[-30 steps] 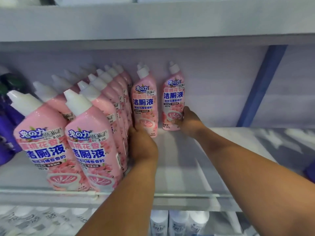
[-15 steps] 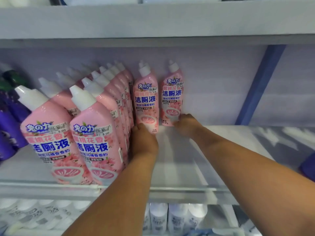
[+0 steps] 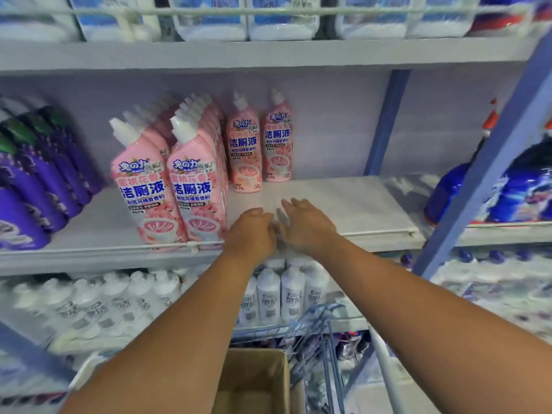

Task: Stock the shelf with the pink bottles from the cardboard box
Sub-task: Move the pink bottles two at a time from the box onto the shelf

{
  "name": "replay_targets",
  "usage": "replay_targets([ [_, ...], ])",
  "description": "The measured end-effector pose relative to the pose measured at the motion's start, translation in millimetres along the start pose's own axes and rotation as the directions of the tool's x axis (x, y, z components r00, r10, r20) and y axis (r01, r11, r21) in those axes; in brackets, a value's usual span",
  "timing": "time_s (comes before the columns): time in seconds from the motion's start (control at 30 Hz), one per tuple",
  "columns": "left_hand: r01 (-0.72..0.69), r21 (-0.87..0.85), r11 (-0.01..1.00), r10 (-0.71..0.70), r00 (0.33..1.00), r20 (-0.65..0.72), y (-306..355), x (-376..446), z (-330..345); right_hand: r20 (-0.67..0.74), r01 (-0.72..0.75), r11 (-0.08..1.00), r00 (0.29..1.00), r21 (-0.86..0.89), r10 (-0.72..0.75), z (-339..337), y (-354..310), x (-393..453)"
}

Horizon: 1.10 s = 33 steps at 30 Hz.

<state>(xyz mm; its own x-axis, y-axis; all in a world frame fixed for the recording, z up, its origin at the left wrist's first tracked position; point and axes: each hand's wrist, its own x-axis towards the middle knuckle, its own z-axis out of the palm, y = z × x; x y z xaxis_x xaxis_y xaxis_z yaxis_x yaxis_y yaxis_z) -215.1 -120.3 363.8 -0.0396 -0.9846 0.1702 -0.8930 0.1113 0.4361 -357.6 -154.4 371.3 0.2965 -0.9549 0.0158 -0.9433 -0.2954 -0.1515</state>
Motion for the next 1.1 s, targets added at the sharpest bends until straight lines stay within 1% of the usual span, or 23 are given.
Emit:
replay_targets([
  [0.1, -0.045, 0.001, 0.999, 0.045, 0.999, 0.021, 3, -37, -9, -0.01, -0.027, 1.0, 1.0, -0.006, 0.027, -1, -12, -42],
  [0.17, -0.033, 0.039, 0.999, 0.032, 0.999, 0.029, 4, -67, -17, -0.021, -0.018, 1.0, 1.0, -0.023, 0.017, -4, -19, -71],
  [0.23, -0.001, 0.055, 0.998, 0.001, 1.0, -0.012, 3, -101, -24, -0.018, -0.002, 0.999, 1.0, -0.037, 0.002, -3, -26, -101],
  [0.3, 0.018, 0.086, 0.996, -0.012, 0.997, -0.07, 2, -138, -30, 0.015, 0.01, 1.0, 1.0, -0.022, -0.009, 0, -34, -130],
  [0.33, 0.023, 0.126, 0.992, -0.014, 0.998, -0.066, 0, -156, -32, 0.025, 0.021, 0.999, 0.999, -0.03, -0.02, 4, -37, -145],
  [0.43, 0.066, 0.271, 0.96, -0.071, 0.997, 0.009, -9, -203, -41, 0.027, 0.054, 0.997, 0.998, -0.061, -0.052, 20, -49, -188],
  [0.63, 0.132, 0.345, 0.929, -0.165, 0.984, 0.07, -40, -275, -46, 0.032, 0.084, 0.996, 0.996, -0.025, -0.083, 63, -78, -243],
  [0.77, 0.143, 0.313, 0.939, -0.194, 0.972, 0.136, -84, -302, -28, 0.135, 0.125, 0.991, 0.984, -0.05, -0.117, 99, -94, -257],
  [0.83, 0.128, 0.337, 0.933, -0.195, 0.966, 0.172, -109, -311, -13, 0.173, 0.136, 0.988, 0.977, -0.069, -0.122, 124, -103, -262],
  [0.93, 0.096, 0.338, 0.936, -0.181, 0.956, 0.23, -143, -315, 9, 0.228, 0.094, 0.994, 0.971, -0.061, -0.078, 160, -117, -269],
  [1.0, 0.092, 0.308, 0.947, -0.191, 0.931, 0.31, -165, -318, 27, 0.267, 0.058, 0.997, 0.963, -0.048, -0.043, 186, -125, -277],
  [1.1, 0.073, 0.253, 0.965, -0.179, 0.887, 0.425, -201, -324, 57, 0.369, -0.003, 0.998, 0.929, -0.061, 0.025, 222, -135, -288],
])
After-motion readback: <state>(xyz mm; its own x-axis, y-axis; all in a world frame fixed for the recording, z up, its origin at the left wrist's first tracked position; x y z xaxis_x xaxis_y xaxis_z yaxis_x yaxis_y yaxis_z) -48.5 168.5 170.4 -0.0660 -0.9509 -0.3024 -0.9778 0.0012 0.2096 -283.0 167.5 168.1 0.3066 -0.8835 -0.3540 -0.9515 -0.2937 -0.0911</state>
